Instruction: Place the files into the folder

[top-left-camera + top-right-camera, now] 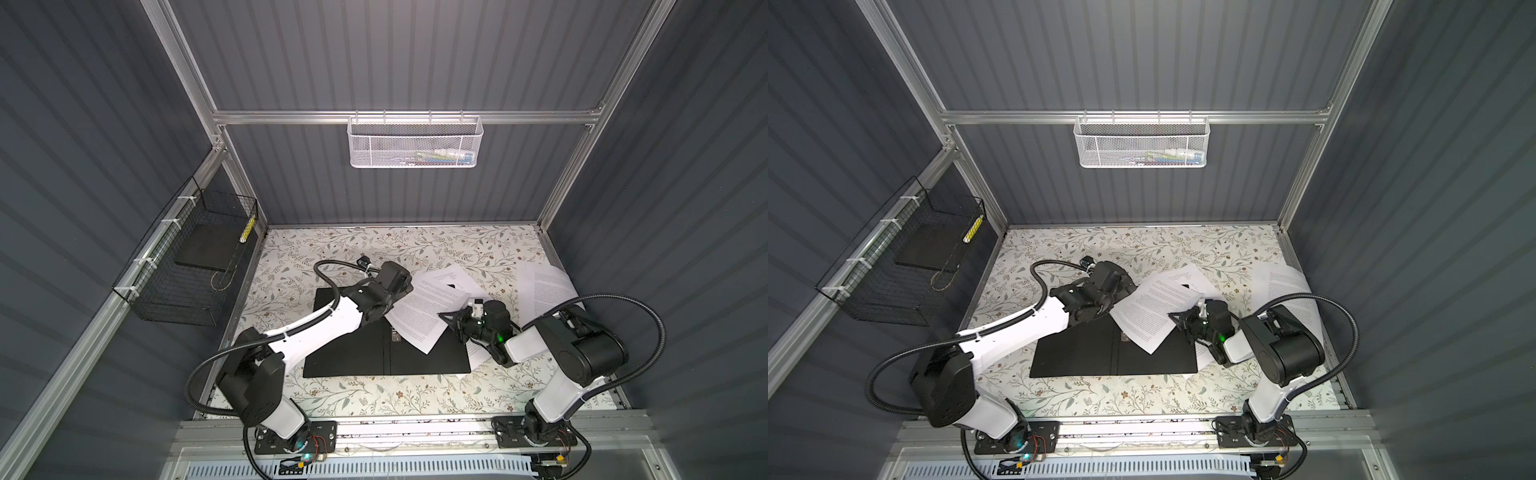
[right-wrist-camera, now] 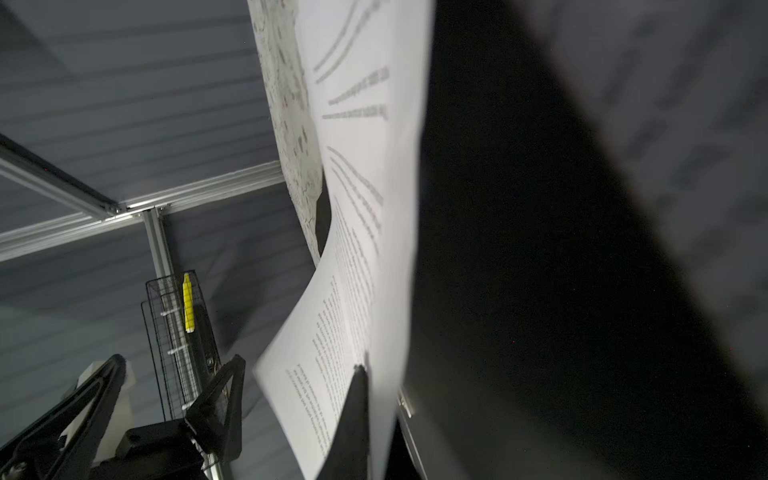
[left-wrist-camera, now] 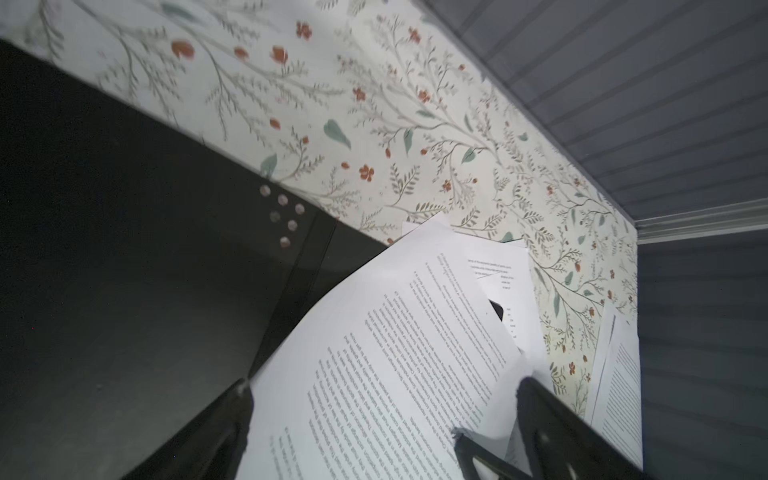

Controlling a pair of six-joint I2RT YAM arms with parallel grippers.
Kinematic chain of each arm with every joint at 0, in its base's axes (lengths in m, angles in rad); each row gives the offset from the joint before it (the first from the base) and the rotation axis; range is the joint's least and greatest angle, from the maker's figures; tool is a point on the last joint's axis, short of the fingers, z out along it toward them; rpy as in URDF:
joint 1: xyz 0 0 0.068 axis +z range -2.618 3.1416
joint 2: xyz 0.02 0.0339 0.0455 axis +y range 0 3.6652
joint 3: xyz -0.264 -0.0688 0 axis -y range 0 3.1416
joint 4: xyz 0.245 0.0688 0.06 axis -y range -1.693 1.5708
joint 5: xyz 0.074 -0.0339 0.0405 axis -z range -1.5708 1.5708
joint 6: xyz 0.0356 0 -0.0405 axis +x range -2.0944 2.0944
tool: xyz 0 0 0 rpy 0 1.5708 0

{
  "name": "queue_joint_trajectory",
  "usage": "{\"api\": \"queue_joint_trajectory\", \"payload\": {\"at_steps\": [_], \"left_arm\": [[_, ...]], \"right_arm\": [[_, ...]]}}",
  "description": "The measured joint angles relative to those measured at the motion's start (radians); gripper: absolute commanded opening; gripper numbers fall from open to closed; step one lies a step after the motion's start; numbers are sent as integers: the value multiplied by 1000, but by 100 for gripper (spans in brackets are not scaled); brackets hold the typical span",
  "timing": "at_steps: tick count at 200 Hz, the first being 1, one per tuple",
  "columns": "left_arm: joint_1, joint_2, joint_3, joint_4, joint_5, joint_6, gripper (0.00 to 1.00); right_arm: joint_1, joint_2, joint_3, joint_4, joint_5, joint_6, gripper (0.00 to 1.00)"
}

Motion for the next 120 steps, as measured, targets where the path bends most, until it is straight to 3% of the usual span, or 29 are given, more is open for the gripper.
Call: {"api": "queue_joint_trajectory", "payload": {"at_steps": [45, 78, 120], "left_arm": [[58, -211, -112, 34, -19, 238, 100], [105, -285, -123, 22, 16, 366, 100], [107, -285, -171, -18, 138, 492, 100]], "right_arm": [[-13, -130, 169, -333, -132, -214, 0], [-62, -142, 358, -703, -245, -497, 0], [-86, -125, 637, -1252, -139, -958, 0]]}}
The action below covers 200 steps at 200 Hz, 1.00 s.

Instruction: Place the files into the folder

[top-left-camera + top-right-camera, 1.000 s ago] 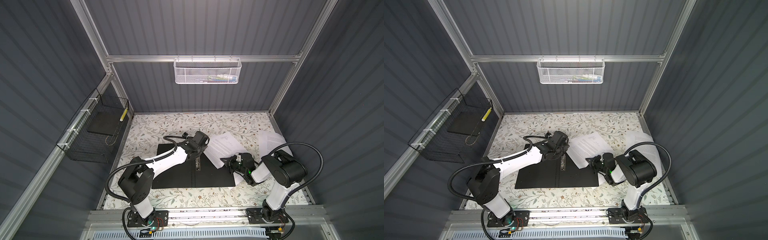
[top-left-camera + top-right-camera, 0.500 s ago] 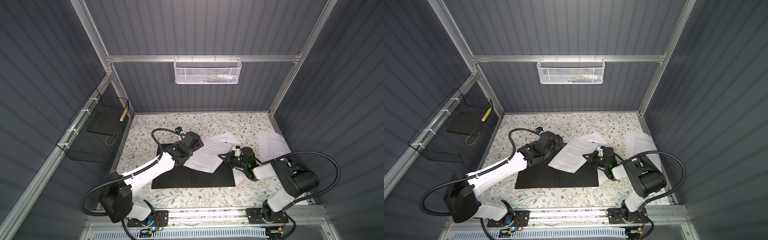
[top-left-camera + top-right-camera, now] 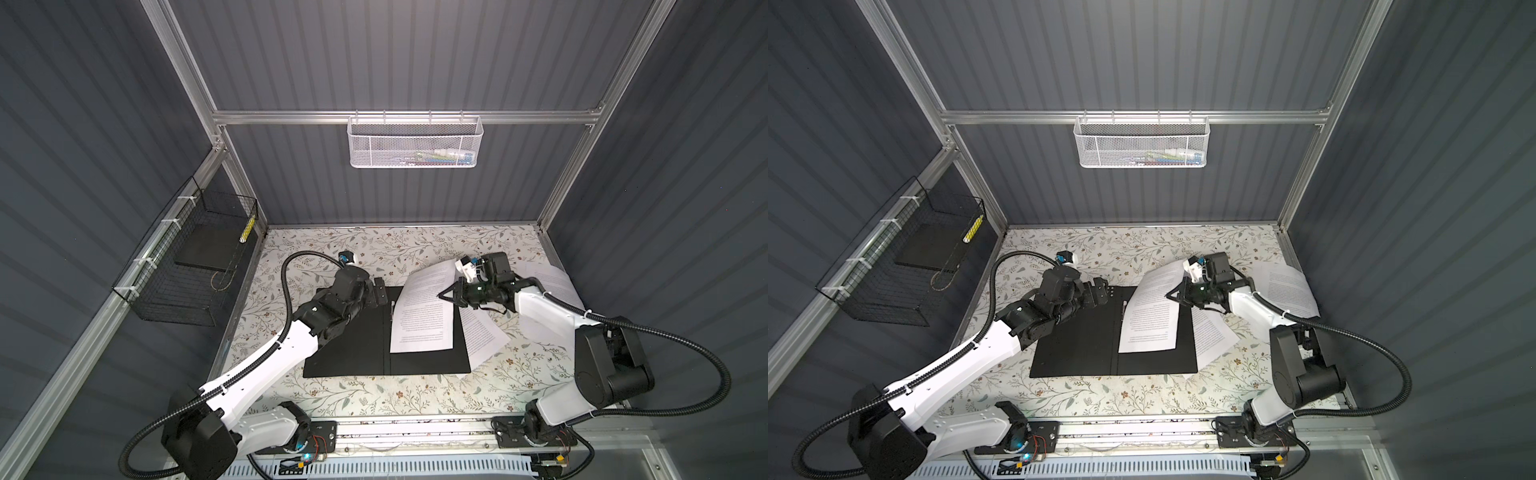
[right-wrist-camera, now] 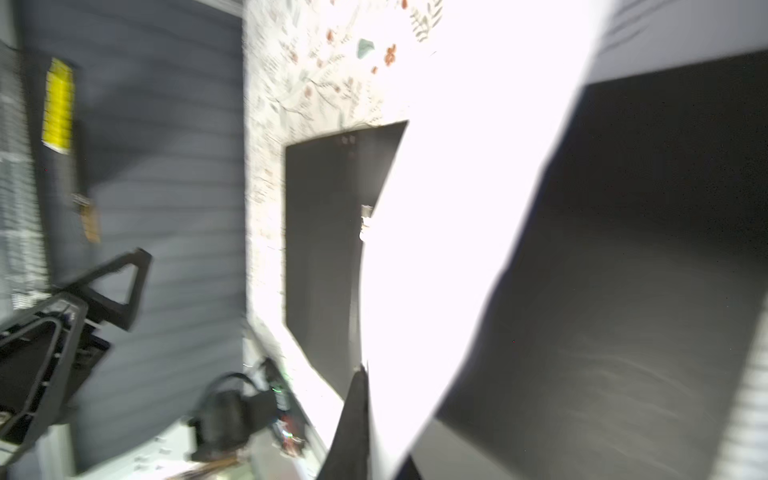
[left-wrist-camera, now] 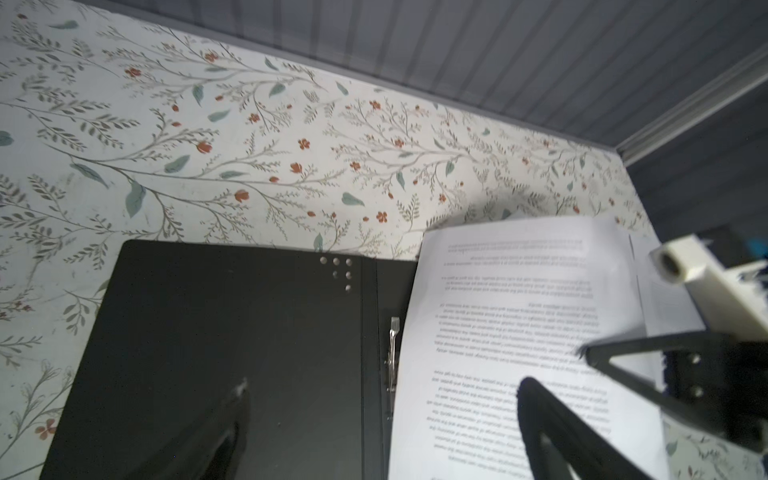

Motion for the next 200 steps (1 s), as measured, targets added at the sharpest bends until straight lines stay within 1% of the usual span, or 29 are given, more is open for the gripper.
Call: {"api": "queue_joint_trajectory", "payload": {"at_steps": [15, 29, 49, 73, 94, 138, 175, 200], "left_arm": [[0, 14, -24, -18, 31, 30, 100], [0, 23, -51, -26, 59, 58, 100], [0, 36, -83, -29, 94, 94, 100], [0, 70, -99, -21, 123, 123, 100], [1, 89, -120, 2, 138, 137, 100], [2, 95, -192, 85, 142, 152, 100], [2, 116, -244, 154, 140, 157, 100], [2, 133, -253, 186, 135, 159, 100]], "right_arm": [[-7, 12, 40, -114, 60, -107, 0], [-13, 34, 50, -185, 97, -180, 0], [-19, 82, 50, -261, 143, -249, 0], [-20, 150, 52, -315, 186, -293, 0], [-20, 185, 52, -324, 196, -299, 0], [-20, 184, 51, -285, 193, -286, 0], [-19, 184, 12, -209, 150, -240, 0], [-19, 184, -6, -182, 124, -217, 0]]}}
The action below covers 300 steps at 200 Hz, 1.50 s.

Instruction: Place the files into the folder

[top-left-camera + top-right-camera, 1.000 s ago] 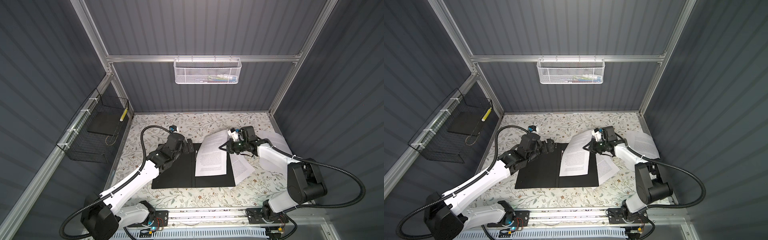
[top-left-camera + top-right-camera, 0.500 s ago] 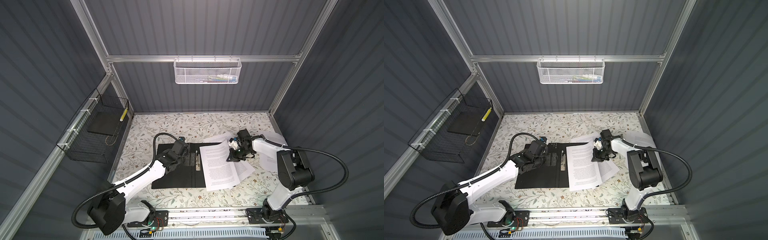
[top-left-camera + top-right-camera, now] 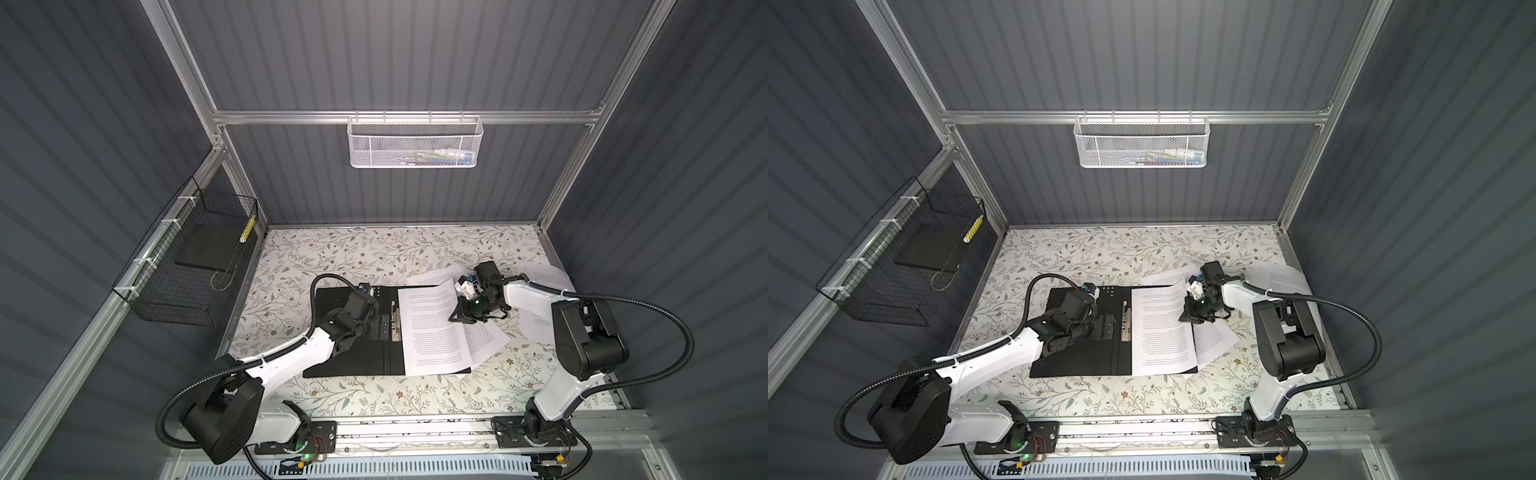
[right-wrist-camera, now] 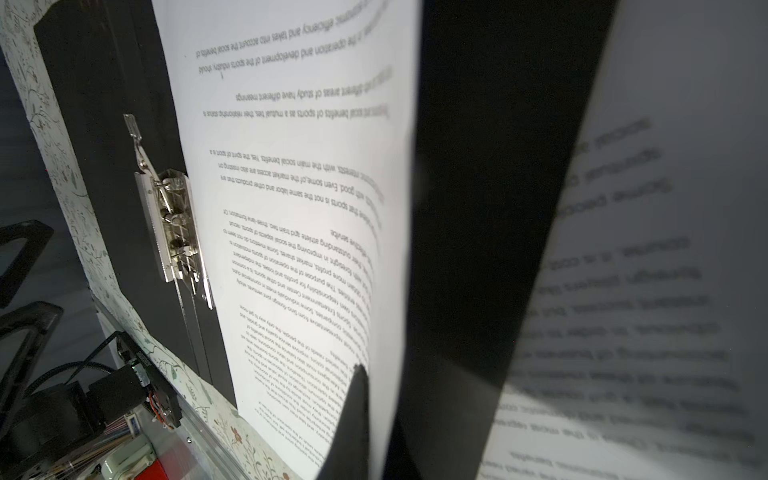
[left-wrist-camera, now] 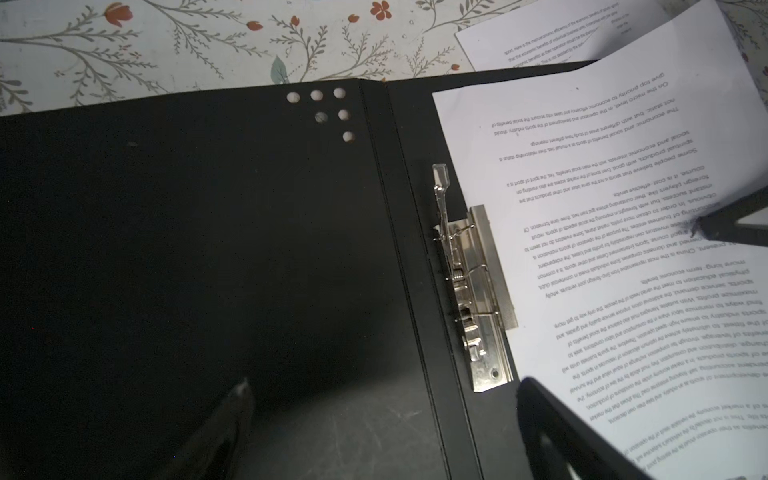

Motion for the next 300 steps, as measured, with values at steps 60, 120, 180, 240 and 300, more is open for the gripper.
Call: {"api": "queue_joint_trajectory", "payload": {"at_steps": [60, 120, 180, 240, 300], "left_arm": [[2, 100, -14, 65, -1, 0, 100], [11, 146, -29, 103, -1, 0, 100], [13, 165, -30, 119, 0, 0, 100], [20, 165, -30, 124, 3, 0, 100], [20, 166, -30, 127, 10, 0, 100]], "right_arm": [[0, 1, -20, 67, -61, 40, 0], [0, -73, -105, 144, -126, 76, 0], [1, -143, -117, 185, -124, 80, 0], [1, -78, -116, 199, -124, 87, 0], [1, -55, -103, 202, -124, 83, 0]]}}
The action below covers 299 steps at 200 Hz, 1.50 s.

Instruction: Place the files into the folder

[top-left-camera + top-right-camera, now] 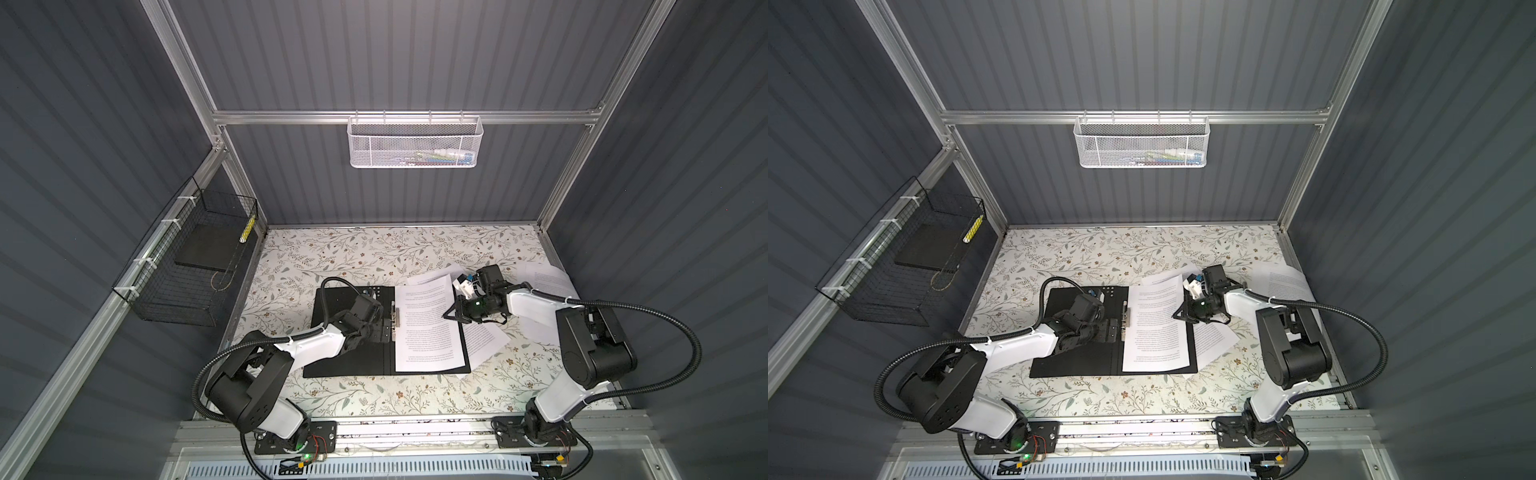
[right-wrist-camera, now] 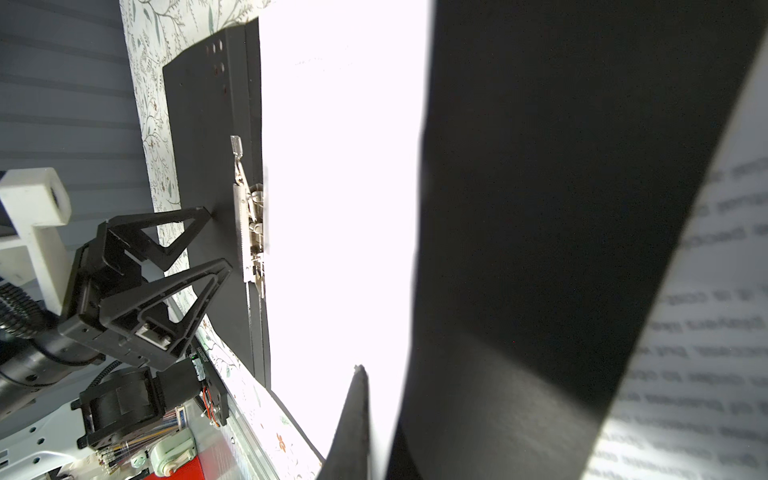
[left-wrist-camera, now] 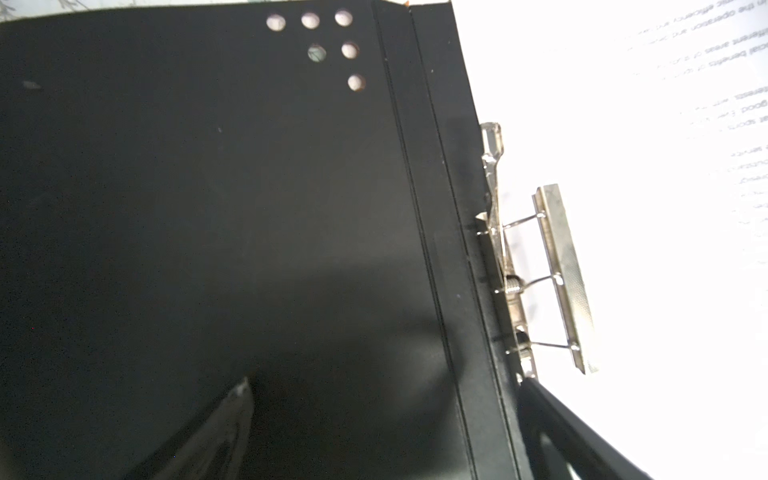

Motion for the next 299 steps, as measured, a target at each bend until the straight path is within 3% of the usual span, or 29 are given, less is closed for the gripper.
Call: {"api": "queue_joint_trajectory", "payload": {"at_steps": [200, 258, 299], "left_arm": [[6, 3, 0, 7, 7, 0, 100], [6, 10, 0, 14, 7, 0, 100], [8, 10, 0, 14, 8, 0, 100]], "right_arm": [[5, 56, 63, -52, 8, -56, 0], [5, 64, 67, -51, 20, -55, 16], [5, 74, 69, -55, 37, -55, 38]]}}
